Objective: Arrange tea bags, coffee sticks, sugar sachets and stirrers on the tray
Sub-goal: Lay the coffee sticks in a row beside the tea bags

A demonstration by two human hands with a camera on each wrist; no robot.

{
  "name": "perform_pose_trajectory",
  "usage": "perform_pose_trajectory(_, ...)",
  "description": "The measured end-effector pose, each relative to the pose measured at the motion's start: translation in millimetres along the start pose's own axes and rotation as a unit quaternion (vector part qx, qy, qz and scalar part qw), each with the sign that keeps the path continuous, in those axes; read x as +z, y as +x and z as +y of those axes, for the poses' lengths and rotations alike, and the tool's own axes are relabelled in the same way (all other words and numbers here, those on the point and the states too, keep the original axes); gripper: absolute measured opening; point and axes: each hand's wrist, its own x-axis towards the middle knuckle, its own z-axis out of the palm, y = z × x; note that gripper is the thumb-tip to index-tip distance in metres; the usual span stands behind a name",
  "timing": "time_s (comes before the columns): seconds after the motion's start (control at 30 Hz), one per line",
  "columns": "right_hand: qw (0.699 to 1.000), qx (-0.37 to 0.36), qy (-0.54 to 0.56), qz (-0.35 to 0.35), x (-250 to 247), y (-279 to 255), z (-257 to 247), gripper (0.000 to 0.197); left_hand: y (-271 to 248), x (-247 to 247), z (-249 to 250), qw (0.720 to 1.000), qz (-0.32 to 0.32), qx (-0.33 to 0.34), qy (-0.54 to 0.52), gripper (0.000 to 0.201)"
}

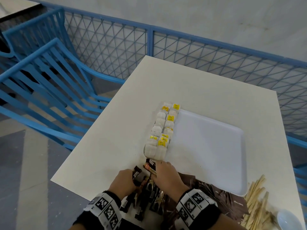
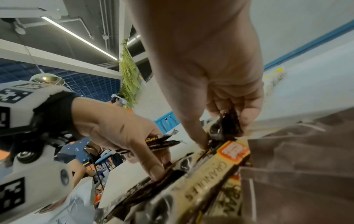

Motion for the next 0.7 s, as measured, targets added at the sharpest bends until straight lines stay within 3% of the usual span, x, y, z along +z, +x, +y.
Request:
perform_pose_trajectory(0.13, 0.999, 0.018, 0.038, -0.022, 1, 5, 5, 0.023, 4, 1, -4, 1.0, 0.008, -0.001, 0.018, 0.032)
perform_pose_trajectory(0.33, 0.988, 0.063, 0.143, -0.011, -14, 0, 15, 0.035, 5, -8, -16, 1.0, 0.01, 0.014, -0.024, 0.031)
perform_pose_trajectory(0.57, 0.992, 0.093, 0.085, -0.018, -9, 2, 5, 0.044, 11, -21, -21, 0.995, 0.023, 0.018, -0.092, 0.017)
perform_pose_trajectory(0.7, 0.996, 0.081, 0.04, -0.019, -3, 7, -6, 0.036, 10, -30, -18, 0.982, 0.03, 0.021, -0.184, 0.004)
